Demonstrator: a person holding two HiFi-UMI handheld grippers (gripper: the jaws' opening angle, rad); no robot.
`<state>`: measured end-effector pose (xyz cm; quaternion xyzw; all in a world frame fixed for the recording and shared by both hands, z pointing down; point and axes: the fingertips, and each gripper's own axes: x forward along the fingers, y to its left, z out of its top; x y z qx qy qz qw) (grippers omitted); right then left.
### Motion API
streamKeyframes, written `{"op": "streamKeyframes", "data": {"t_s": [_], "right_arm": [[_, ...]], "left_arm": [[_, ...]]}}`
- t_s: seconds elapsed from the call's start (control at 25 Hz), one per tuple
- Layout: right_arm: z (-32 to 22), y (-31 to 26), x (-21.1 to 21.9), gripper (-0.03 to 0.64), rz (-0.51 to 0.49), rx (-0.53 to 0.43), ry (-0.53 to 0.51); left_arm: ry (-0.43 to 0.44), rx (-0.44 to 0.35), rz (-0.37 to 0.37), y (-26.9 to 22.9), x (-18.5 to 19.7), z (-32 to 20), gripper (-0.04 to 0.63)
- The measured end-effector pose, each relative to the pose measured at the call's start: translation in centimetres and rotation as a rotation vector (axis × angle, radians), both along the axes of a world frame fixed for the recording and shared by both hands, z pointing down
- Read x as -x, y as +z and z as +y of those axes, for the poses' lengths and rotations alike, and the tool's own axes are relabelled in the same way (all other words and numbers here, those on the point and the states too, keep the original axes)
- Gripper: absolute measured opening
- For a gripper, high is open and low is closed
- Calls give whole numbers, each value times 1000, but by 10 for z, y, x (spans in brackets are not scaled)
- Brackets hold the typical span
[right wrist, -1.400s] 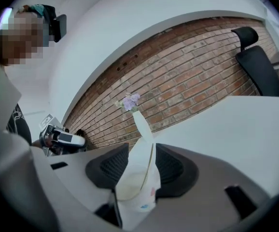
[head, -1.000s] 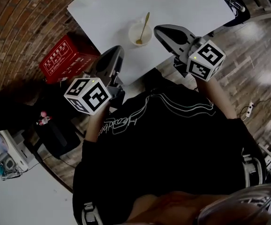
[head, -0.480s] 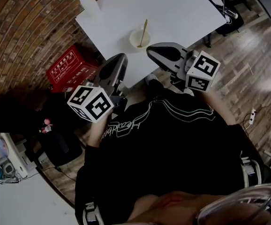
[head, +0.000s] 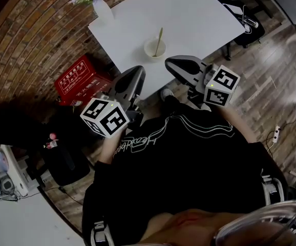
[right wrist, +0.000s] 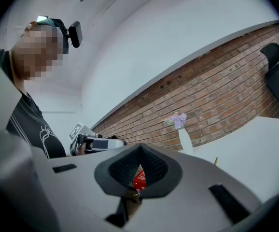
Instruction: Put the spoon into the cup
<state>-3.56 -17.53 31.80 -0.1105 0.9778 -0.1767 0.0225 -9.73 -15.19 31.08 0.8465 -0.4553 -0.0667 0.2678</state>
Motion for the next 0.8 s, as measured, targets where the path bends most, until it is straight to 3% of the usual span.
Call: {"op": "streamKeyframes", "data": {"t_s": [0.8], "right_arm": [[-14,10,2,-3,13,35,36]], "left_arm": [[35,8,-4,7,1,-11,3]]}}
